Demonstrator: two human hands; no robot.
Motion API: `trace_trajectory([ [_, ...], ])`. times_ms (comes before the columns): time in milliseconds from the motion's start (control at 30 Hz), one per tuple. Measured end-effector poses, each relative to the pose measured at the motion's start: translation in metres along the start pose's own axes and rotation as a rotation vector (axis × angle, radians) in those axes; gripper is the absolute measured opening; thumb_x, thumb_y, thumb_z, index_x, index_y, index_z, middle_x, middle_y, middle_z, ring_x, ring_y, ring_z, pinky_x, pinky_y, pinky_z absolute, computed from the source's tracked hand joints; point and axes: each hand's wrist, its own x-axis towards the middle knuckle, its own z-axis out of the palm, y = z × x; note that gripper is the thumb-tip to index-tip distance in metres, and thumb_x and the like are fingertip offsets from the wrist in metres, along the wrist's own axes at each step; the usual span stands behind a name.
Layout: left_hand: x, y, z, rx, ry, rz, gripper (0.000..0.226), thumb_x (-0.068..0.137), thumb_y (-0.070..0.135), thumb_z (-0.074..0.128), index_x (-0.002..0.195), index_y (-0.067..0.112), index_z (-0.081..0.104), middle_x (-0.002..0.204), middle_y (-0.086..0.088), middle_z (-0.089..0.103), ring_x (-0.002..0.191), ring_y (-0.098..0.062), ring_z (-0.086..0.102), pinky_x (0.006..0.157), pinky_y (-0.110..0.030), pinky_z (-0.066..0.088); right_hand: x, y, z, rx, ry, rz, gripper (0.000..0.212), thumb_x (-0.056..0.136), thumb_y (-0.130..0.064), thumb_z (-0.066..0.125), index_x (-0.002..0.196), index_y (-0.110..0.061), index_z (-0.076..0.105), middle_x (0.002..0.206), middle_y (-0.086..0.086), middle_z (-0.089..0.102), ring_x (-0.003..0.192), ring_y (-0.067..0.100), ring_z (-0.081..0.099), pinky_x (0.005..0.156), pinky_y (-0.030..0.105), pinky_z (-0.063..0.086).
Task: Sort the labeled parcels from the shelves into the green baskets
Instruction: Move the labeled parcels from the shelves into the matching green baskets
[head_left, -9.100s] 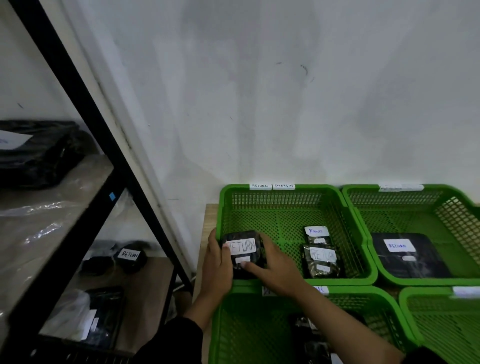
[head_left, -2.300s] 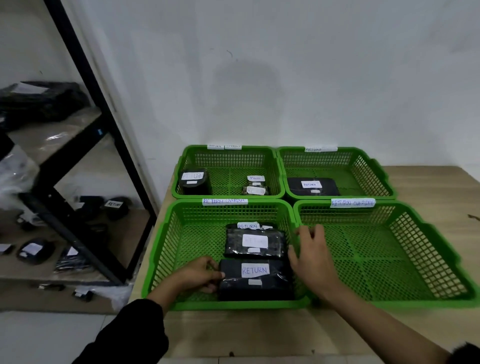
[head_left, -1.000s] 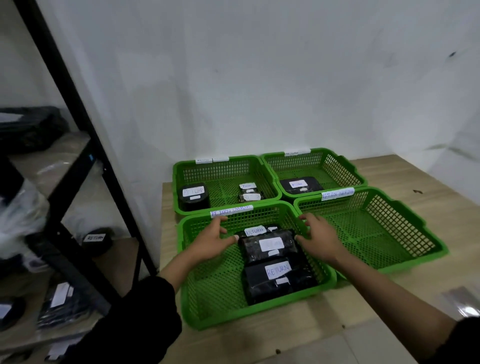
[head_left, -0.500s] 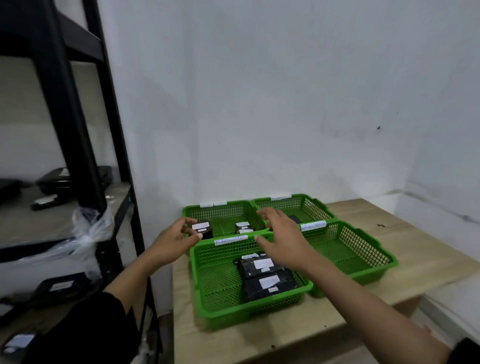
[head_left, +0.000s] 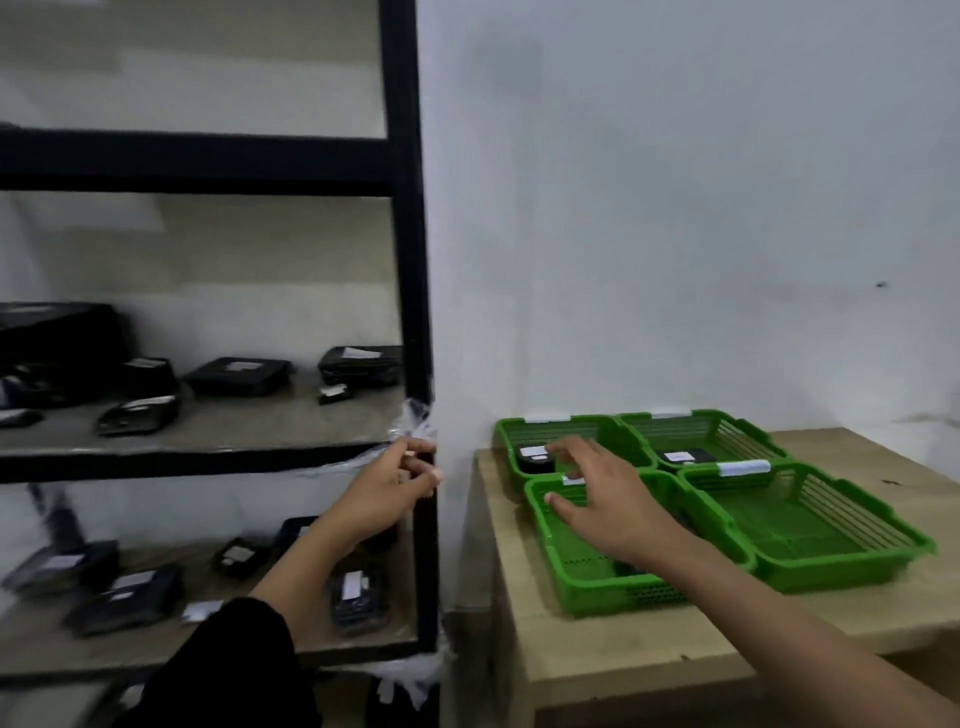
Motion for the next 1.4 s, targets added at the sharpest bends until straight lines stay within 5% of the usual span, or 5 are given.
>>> trace_trajectory([
  [500,-0.09,-0.11,-0.305,0.203,0.228,-0.197,0.027,0.089,0.022,0.059,0.115,0.02,0.052,0.091,-0.002,0.063,0.088,-0.02,0.066,0.081,-0.036,0.05,0.096,-0.252,0.187,0.232,-0.17,-0.165,0.048,0.088,-0.03,0.057,0.133,-0.026,0.041,0.131,-0.002,0.046,0.12,0.011,0.045,0.097,0.027,0.041],
  [867,-0.053,-0.167,-0.365,0.143,0.267,-0.227,0.018,0.089,0.023,0.06,0.104,0.028,0.054,0.092,-0.001,0.065,0.094,-0.033,0.065,0.069,-0.033,0.049,0.167,-0.282,0.256,0.245,-0.207,-0.164,0.047,0.087,-0.03,0.061,0.13,-0.025,0.045,0.125,-0.003,0.05,0.11,0.009,0.05,0.089,0.022,0.043],
  [1133,0.038,-0.215,-0.414,0.196,0.397,-0.277,0.024,0.088,0.016,0.061,0.112,0.015,0.056,0.108,-0.004,0.061,0.095,-0.02,0.059,0.089,-0.035,0.048,0.282,-0.28,0.322,0.295,-0.245,-0.109,0.047,0.086,-0.029,0.065,0.128,-0.02,0.048,0.12,-0.002,0.053,0.103,0.009,0.05,0.09,0.026,0.046],
  [1233,0.085,-0.236,-0.439,0.293,0.362,-0.318,0.045,0.084,0.013,0.065,0.126,0.009,0.048,0.125,-0.008,0.053,0.101,-0.019,0.053,0.087,-0.027,0.044,0.332,-0.272,0.353,0.267,-0.263,-0.074,0.048,0.083,-0.031,0.066,0.126,-0.019,0.05,0.123,0.002,0.058,0.109,0.016,0.055,0.094,0.033,0.046],
  [1400,0.143,-0.26,-0.463,0.503,0.098,-0.439,0.098,0.066,0.039,0.081,0.144,0.015,0.027,0.145,-0.003,0.039,0.129,-0.02,0.04,0.109,-0.032,0.033,0.378,-0.254,0.398,0.121,-0.256,-0.079,0.04,0.089,-0.037,0.057,0.123,-0.017,0.052,0.125,0.004,0.054,0.117,0.024,0.05,0.093,0.03,0.041],
])
